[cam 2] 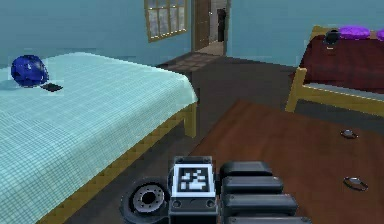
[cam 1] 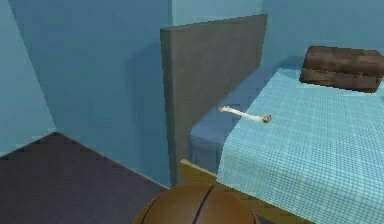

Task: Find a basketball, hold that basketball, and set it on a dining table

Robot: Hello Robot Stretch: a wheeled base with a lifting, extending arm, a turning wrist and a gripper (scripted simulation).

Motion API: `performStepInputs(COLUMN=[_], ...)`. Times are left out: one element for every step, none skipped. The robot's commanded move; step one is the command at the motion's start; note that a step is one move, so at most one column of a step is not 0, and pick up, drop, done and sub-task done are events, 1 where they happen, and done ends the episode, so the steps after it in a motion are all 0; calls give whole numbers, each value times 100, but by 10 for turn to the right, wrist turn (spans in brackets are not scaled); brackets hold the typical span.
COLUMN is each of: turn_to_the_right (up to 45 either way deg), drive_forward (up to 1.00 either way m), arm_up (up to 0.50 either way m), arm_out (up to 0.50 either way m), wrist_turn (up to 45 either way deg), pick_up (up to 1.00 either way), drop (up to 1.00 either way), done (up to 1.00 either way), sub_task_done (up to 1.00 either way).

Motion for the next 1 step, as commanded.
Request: performStepInputs(turn_to_the_right=[-60], drive_forward=[0], arm_up=[0], arm_out=[0], wrist_turn=[0], pick_up=[0], drop=[0], done=[0], sub_task_done=[0])
